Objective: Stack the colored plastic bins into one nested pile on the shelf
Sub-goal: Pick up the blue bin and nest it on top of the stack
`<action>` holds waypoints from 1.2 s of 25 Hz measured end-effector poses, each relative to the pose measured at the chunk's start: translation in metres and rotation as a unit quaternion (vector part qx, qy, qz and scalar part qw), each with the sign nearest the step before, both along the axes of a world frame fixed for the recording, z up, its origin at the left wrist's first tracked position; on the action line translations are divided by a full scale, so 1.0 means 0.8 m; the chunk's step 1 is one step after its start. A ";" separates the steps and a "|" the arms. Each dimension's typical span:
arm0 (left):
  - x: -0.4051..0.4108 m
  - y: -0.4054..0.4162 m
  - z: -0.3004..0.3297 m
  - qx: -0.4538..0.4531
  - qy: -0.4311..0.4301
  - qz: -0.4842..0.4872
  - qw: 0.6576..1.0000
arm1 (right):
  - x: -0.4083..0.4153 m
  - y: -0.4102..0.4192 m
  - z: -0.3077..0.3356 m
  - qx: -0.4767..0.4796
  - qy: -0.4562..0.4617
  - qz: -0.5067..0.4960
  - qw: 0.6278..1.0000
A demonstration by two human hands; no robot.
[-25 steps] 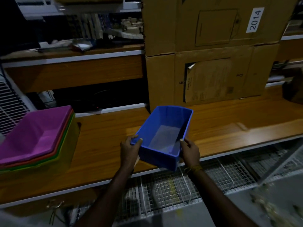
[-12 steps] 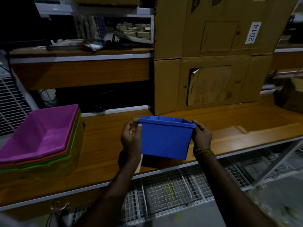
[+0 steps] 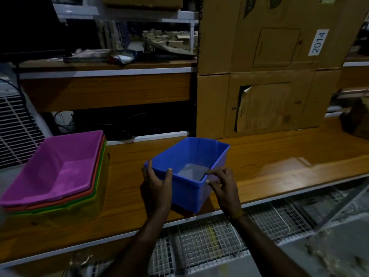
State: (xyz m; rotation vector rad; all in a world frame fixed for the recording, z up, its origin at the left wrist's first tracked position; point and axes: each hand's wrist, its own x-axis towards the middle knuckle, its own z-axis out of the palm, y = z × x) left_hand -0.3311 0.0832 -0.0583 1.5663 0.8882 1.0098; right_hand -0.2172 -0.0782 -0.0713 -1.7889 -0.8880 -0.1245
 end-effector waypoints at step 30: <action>0.103 -0.023 -0.057 -0.060 0.248 0.083 0.963 | 0.069 0.077 -0.018 -0.116 -0.014 0.034 0.993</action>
